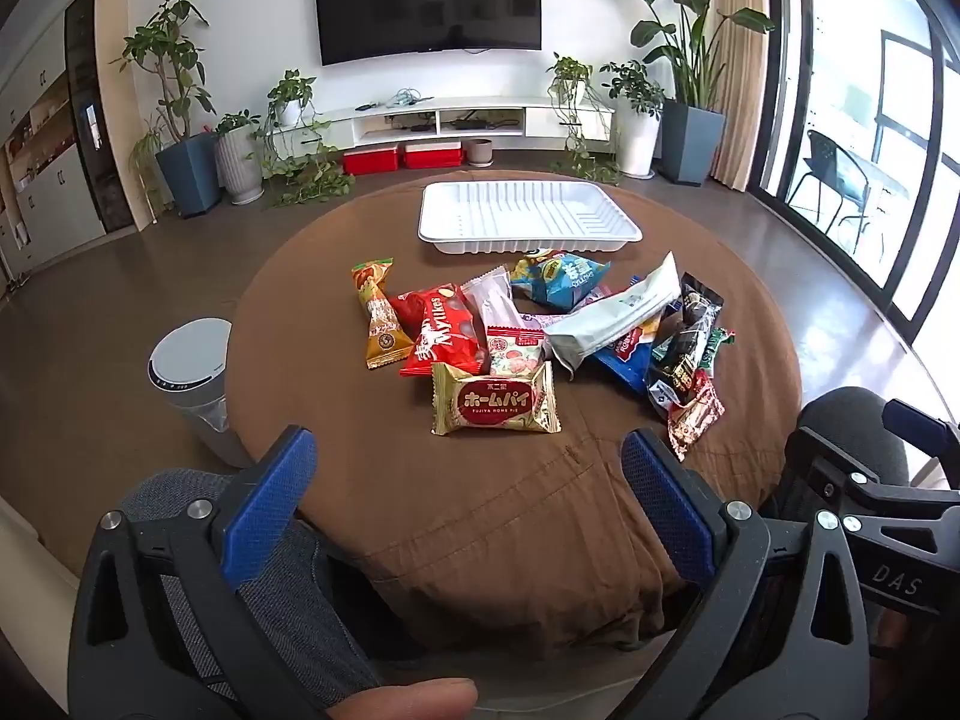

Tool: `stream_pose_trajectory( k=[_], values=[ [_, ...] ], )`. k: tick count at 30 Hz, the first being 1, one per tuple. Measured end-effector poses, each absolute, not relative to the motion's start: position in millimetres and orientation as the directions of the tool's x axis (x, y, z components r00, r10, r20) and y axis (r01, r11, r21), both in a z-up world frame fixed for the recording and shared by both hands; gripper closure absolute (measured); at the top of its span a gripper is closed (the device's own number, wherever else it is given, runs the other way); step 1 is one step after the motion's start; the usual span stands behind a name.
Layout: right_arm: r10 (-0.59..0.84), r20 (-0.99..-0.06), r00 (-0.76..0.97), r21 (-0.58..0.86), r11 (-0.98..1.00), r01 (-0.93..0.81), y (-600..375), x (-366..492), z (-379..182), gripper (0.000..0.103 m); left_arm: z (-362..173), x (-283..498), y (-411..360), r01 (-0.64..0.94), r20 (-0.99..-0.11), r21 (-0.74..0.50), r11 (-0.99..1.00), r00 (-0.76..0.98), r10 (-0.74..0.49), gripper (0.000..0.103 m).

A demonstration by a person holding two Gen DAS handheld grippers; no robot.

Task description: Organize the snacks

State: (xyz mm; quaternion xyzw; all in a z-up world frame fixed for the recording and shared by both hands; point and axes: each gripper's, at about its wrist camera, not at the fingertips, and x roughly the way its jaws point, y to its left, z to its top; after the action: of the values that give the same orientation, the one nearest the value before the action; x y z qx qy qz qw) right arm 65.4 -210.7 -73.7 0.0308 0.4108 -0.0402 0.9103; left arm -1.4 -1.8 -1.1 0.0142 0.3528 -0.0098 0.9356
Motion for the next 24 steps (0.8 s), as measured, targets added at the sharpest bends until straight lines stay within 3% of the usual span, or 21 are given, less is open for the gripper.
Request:
stream_pose_trajectory(
  k=[24],
  values=[
    [-0.049, -0.753, 0.656, 0.021, 0.995, 0.098, -211.6, 65.5, -74.5, 0.0, -3.4, -2.2, 0.4, 0.028, -0.668, 0.024, 0.999, 0.745, -0.005, 0.0]
  ],
)
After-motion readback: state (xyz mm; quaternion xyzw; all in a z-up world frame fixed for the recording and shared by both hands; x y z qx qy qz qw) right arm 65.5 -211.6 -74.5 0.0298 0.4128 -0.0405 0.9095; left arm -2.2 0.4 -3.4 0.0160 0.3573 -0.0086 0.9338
